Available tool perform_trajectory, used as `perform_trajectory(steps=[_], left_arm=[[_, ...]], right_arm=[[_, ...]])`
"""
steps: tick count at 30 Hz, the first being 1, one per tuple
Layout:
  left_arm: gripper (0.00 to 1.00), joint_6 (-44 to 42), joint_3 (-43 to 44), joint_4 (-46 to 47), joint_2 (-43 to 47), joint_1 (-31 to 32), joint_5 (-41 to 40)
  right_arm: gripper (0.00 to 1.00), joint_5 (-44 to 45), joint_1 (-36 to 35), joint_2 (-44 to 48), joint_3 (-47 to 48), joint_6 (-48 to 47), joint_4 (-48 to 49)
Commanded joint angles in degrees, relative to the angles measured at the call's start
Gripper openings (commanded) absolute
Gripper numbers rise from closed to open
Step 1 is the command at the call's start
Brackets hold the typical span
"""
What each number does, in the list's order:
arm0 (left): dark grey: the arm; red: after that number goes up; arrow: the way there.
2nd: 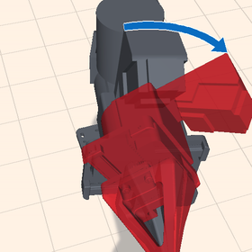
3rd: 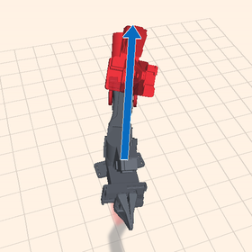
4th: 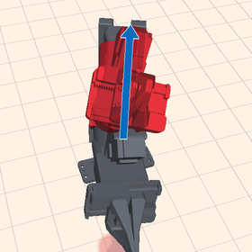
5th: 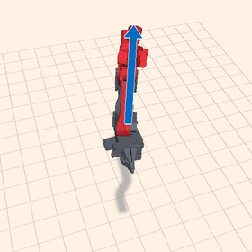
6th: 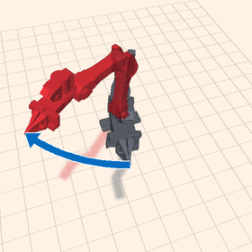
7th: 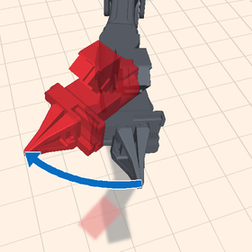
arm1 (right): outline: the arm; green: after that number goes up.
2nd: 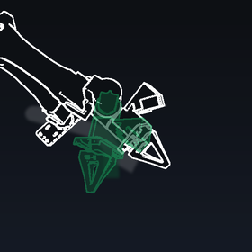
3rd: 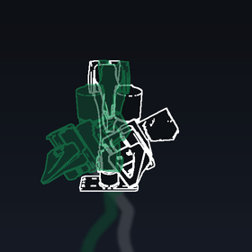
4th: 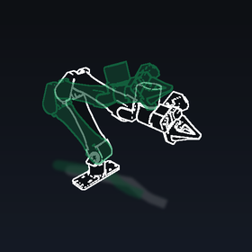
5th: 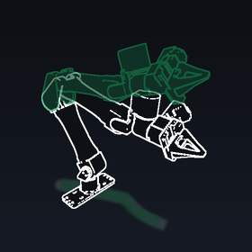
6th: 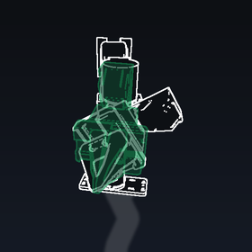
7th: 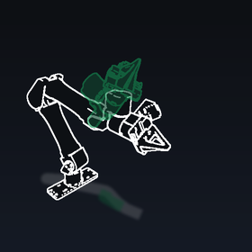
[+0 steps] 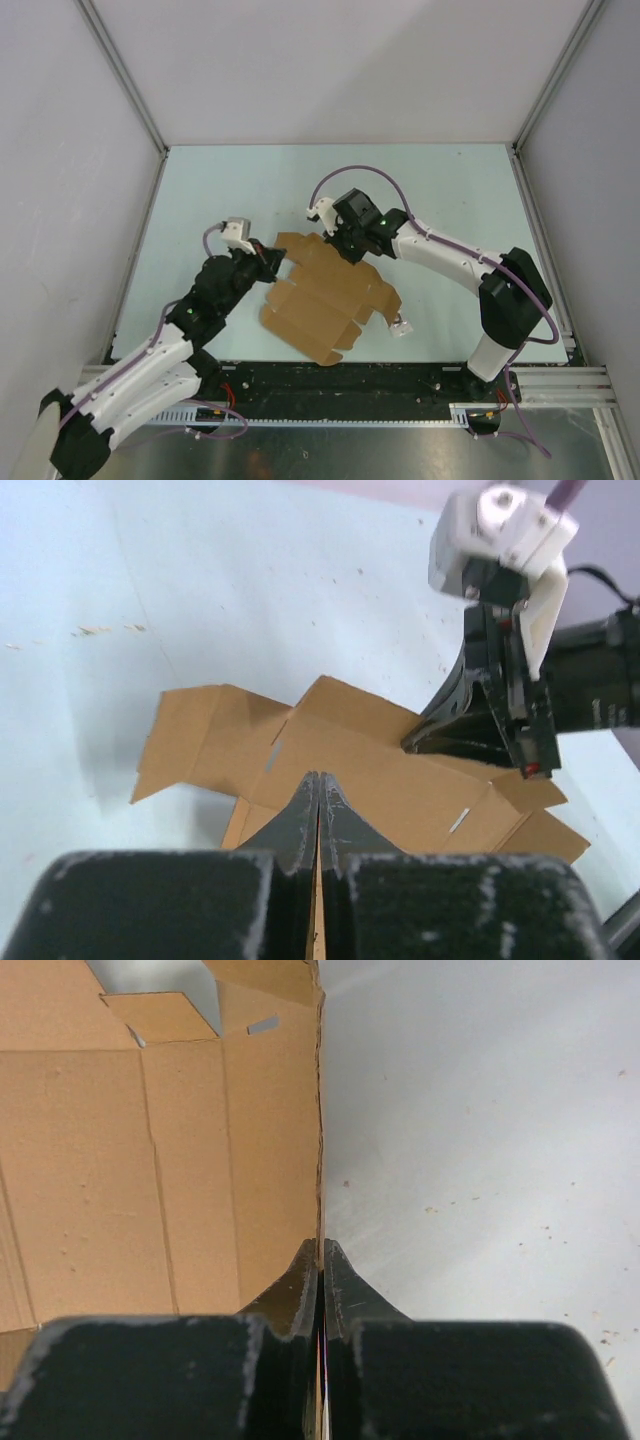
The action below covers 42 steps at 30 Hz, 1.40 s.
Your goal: Fold the paper box
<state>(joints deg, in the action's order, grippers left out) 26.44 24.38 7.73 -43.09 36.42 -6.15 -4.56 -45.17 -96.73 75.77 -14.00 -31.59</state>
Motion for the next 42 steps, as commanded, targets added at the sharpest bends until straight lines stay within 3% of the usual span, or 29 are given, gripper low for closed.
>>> perform_trajectory(steps=[1, 7, 15, 21, 27, 32, 42], left_arm=[[0.0, -0.7, 0.8, -4.1, 4.2, -3.0, -7.9], [0.0, 5.2, 0.8, -4.1, -1.1, -12.9, -4.5], [0.0, 5.4, 6.2, -3.8, -11.8, -18.4, -8.0], [0.0, 6.4, 8.0, -0.9, -16.8, -25.1, -4.9], [0.0, 5.8, 9.5, 3.7, -21.9, -27.0, -1.8], [0.0, 5.0, 10.6, 9.7, -27.3, -27.1, 5.4], [0.0, 3.5, 12.1, 15.1, -37.3, -27.1, 12.6]], right_arm=[[0.0, 6.9, -2.0, 1.5, -0.7, -1.6, 4.1], [0.0, 11.2, -4.2, 1.4, -0.9, -3.1, 6.7], [0.0, 19.4, -6.2, 0.0, -1.0, -7.1, 7.7], [0.0, 22.6, -6.9, 0.2, -2.2, -13.2, 9.1], [0.0, 24.0, -7.7, 0.6, -3.6, -19.7, 10.1], [0.0, 24.3, -7.3, 1.6, -4.0, -24.6, 10.1], [0.0, 24.2, -7.3, 4.0, -7.5, -27.2, 15.5]])
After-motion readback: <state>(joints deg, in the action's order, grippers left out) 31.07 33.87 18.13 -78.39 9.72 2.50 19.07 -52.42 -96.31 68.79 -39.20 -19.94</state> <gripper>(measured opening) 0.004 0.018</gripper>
